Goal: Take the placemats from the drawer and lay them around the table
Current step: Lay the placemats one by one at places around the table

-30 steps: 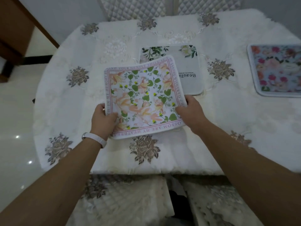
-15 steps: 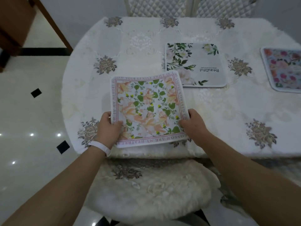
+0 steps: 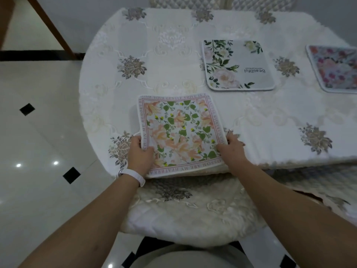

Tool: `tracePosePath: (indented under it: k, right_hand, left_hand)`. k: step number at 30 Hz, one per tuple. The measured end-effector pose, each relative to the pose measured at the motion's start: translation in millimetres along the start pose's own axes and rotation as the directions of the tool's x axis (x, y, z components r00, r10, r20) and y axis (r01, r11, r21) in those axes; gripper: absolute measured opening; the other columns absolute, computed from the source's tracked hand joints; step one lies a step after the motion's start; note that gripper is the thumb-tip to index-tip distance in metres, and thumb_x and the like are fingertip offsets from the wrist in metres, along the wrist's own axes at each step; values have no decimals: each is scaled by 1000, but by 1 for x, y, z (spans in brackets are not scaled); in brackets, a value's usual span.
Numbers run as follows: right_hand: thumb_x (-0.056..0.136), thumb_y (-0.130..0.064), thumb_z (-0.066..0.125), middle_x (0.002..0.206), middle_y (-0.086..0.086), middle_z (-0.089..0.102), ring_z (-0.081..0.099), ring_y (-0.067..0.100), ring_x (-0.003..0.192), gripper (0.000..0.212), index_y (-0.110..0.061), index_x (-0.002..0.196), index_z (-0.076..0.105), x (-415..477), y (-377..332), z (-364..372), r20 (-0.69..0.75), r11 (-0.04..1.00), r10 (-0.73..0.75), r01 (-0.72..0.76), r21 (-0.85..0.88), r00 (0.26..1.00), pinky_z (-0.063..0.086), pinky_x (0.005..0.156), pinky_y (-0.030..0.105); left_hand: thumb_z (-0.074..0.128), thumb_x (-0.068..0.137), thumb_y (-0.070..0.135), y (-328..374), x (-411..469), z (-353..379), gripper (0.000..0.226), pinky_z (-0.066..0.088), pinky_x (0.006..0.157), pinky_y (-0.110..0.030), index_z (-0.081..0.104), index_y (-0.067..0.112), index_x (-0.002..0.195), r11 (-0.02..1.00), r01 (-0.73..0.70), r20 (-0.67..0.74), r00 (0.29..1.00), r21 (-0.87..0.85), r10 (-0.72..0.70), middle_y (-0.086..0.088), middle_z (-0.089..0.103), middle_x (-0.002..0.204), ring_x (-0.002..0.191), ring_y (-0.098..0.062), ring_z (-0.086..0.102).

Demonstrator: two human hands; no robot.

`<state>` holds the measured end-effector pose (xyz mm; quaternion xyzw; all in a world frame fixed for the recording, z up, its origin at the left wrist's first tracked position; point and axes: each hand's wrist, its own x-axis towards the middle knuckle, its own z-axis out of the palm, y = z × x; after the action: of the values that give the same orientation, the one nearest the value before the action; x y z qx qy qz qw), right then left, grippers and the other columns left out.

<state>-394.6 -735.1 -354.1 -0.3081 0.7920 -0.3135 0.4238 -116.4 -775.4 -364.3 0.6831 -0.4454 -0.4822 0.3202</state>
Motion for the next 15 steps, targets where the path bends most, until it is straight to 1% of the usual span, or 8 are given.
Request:
tracePosePath:
  k: [2, 3, 4, 6, 7, 9, 12, 15]
  right_hand:
    - [83, -11, 61, 82, -18, 63, 61, 2, 73, 26, -34, 94, 58, -1, 4, -1, 3, 999, 11, -11, -39, 1000, 44, 43, 9]
    - [83, -12, 60, 83, -19, 62, 60, 1, 73, 27, -34, 97, 58, -2, 7, -3, 0, 998, 23, -23, -65, 1000, 43, 44, 10]
    - [83, -13, 60, 83, -20, 61, 58, 0, 73, 28, -32, 103, 58, -2, 10, -5, -7, 995, 37, -37, -91, 999, 42, 46, 12]
    - [82, -14, 58, 84, -22, 59, 56, -1, 73, 37, -29, 116, 56, -2, 16, -9, -10, 989, 47, -48, -141, 999, 41, 50, 15]
    - [81, -15, 58, 84, -23, 58, 56, -2, 73, 42, -29, 121, 56, -2, 19, -11, -7, 985, 45, -46, -169, 999, 41, 51, 16]
    - [79, -17, 59, 83, -23, 59, 56, -1, 72, 46, -27, 123, 56, -2, 23, -14, -5, 978, 62, -62, -199, 998, 41, 51, 17]
    - [77, -19, 60, 92, -10, 66, 57, 3, 73, 33, -22, 109, 57, 2, 25, -13, 6, 972, 102, -99, -214, 995, 42, 52, 19]
    - [78, -20, 60, 101, 0, 68, 60, 10, 77, 32, -21, 109, 57, 4, 26, -11, 35, 970, 117, -106, -221, 993, 47, 59, 23]
  left_hand:
    - [59, 87, 5, -3, 2, 2, 31, 58, 69, -44, 48, 34, 93, 999, -22, 18, 1000, 35, 21, -3, 63, 96, 82, -23, 65]
    - [59, 88, 6, -3, 2, 4, 29, 56, 66, -41, 48, 32, 95, 998, -28, 24, 999, 53, 27, -2, 63, 95, 82, -22, 64]
    - [59, 88, 6, -3, 2, 7, 28, 55, 63, -36, 48, 30, 96, 997, -33, 28, 999, 67, 32, 0, 63, 94, 81, -19, 64]
    - [60, 88, 6, -5, 1, 11, 26, 50, 54, -21, 49, 28, 98, 996, -36, 48, 998, 85, 32, 4, 62, 93, 78, -12, 63]
    - [60, 88, 7, -6, 0, 12, 24, 47, 51, -17, 49, 25, 100, 993, -37, 59, 998, 108, 31, 4, 61, 94, 76, -8, 61]
    - [61, 89, 8, -7, 1, 12, 23, 45, 52, -18, 50, 20, 105, 986, -43, 81, 996, 161, 30, 4, 60, 94, 76, -7, 60]
    - [61, 89, 9, -7, 5, 8, 23, 48, 62, -27, 51, 18, 107, 981, -39, 107, 994, 192, 18, 3, 61, 96, 81, -12, 61]
    - [61, 89, 10, -8, 5, 6, 22, 44, 58, -21, 50, 22, 104, 979, -33, 96, 995, 203, 14, 9, 61, 94, 81, -8, 60]
